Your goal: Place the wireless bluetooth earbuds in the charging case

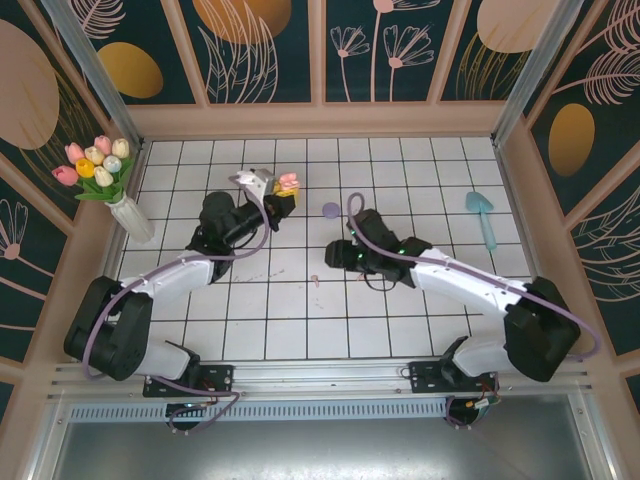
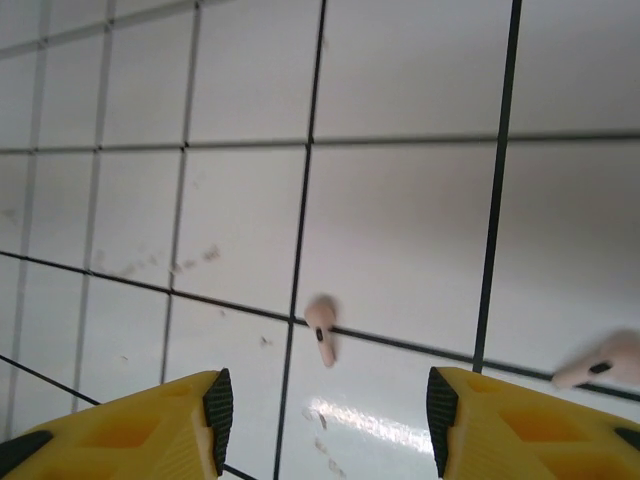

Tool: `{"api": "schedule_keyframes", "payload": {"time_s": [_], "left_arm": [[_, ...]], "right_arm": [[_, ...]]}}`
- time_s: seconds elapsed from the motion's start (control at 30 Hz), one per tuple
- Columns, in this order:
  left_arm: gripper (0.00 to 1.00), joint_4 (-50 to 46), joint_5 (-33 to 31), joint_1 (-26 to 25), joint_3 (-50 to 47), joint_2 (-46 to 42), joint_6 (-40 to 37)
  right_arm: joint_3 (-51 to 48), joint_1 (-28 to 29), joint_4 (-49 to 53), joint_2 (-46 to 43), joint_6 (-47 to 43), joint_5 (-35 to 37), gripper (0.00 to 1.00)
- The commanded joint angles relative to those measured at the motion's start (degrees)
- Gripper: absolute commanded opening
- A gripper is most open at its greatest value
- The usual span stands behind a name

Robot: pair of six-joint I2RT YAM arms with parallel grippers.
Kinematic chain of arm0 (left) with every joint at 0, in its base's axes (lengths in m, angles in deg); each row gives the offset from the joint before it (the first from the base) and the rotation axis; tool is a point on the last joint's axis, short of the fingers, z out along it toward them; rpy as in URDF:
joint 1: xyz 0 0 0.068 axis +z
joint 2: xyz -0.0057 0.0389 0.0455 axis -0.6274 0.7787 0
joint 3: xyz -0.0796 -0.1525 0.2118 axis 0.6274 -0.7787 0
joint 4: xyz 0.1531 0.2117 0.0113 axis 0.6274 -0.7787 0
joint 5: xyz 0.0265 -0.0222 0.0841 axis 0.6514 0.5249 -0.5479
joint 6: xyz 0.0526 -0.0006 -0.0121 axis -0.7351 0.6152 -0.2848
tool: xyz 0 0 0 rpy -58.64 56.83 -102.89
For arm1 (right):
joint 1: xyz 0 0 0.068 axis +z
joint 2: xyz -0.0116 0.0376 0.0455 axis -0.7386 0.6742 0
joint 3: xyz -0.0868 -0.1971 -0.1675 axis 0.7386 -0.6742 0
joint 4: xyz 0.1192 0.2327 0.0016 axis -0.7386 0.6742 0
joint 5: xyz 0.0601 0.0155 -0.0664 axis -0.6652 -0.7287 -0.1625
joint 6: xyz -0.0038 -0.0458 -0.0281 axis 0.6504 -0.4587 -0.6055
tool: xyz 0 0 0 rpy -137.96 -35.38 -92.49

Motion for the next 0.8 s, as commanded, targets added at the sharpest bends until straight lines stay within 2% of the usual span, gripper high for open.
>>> {"api": "schedule_keyframes", "payload": {"time_s": [0.0, 0.27, 0.4, 0.77], "left_arm": [[0.0, 15.1, -8.3, 0.3, -2.7, -1.8, -0.5], [0.0, 26.9, -18.0, 0.3, -8.3, -1.8, 1.6], [0.0, 28.1, -21.8, 0.3, -9.1, -2.5, 2.0], [0.0, 36.9, -25.7, 0.3, -11.8, -2.1, 3.6]], "right_arm": [[-0.1, 3.1, 0.5, 3.0, 4.1, 4.5, 0.55], [6.6, 7.4, 2.6, 15.3, 1.2, 6.6, 0.53], [11.9, 8.7, 5.4, 21.2, -0.8, 8.2, 0.51], [18.9, 10.3, 10.8, 28.8, -2.2, 10.7, 0.46]]}}
